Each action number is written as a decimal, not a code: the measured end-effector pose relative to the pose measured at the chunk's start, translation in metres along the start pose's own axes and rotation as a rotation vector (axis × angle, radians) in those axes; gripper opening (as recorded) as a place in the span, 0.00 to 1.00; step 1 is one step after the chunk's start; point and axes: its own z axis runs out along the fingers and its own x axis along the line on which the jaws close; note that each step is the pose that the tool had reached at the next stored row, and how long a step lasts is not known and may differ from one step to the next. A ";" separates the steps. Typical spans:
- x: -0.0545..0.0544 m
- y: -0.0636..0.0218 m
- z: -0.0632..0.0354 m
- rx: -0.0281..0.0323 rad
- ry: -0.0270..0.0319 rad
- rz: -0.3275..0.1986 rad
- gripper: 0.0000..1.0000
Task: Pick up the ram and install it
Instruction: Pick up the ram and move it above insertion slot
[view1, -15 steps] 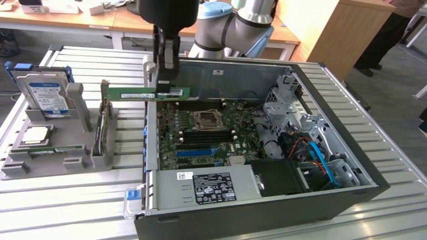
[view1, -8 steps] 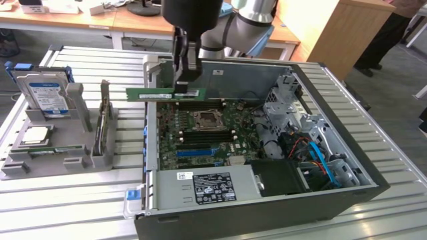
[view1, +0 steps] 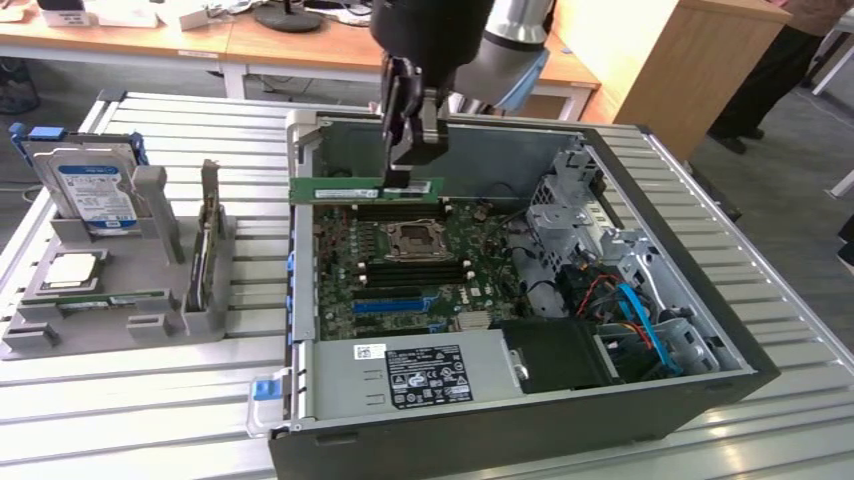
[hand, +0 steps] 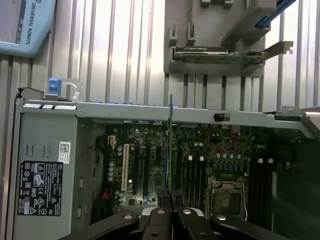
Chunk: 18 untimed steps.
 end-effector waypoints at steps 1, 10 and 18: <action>0.000 -0.0035 -0.0002 -0.0001 0.0000 0.000 0.12; 0.002 -0.0302 -0.0012 -0.0005 -0.0001 0.000 0.12; 0.003 -0.0492 -0.0019 -0.0006 -0.0001 0.000 0.12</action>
